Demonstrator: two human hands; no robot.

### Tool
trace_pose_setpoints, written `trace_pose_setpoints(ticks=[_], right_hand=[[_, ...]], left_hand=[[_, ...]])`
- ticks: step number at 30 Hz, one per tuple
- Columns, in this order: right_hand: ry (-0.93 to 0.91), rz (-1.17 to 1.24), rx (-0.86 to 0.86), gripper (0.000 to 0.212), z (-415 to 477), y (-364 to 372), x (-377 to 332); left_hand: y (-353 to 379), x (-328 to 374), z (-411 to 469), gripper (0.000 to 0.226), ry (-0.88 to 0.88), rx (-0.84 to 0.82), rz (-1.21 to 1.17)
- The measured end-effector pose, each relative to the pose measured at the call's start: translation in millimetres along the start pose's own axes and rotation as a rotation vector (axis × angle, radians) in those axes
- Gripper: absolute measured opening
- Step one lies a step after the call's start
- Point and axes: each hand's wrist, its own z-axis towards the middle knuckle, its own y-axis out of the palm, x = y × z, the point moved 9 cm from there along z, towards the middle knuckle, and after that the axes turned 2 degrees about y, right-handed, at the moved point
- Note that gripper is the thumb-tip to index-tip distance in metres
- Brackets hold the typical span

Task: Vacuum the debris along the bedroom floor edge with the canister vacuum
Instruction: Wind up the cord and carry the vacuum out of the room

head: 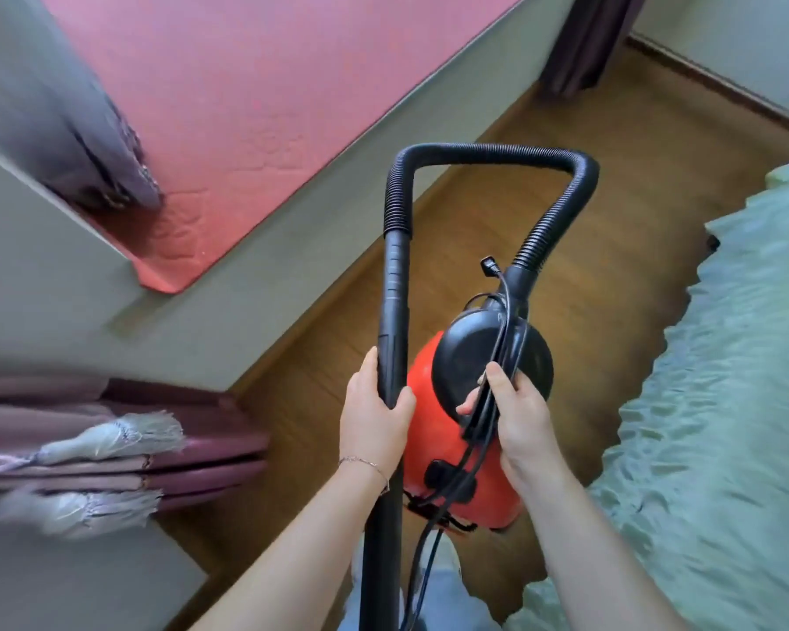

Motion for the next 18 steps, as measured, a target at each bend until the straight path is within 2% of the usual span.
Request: trace_pose_setpoints(ticks=[6,18], right_hand=[[-0.065,0.069,0.068,0.027,-16.3,-29.4,-97.6],[-0.107,0.121,0.139,0.024,69.2,-156.1,-226.5]], left_hand=[[0.1,131.4,-0.2,0.057,0.193,-0.049,0.021],[89.6,301.6,77.1,0.057,0.293,-0.072,0.08]])
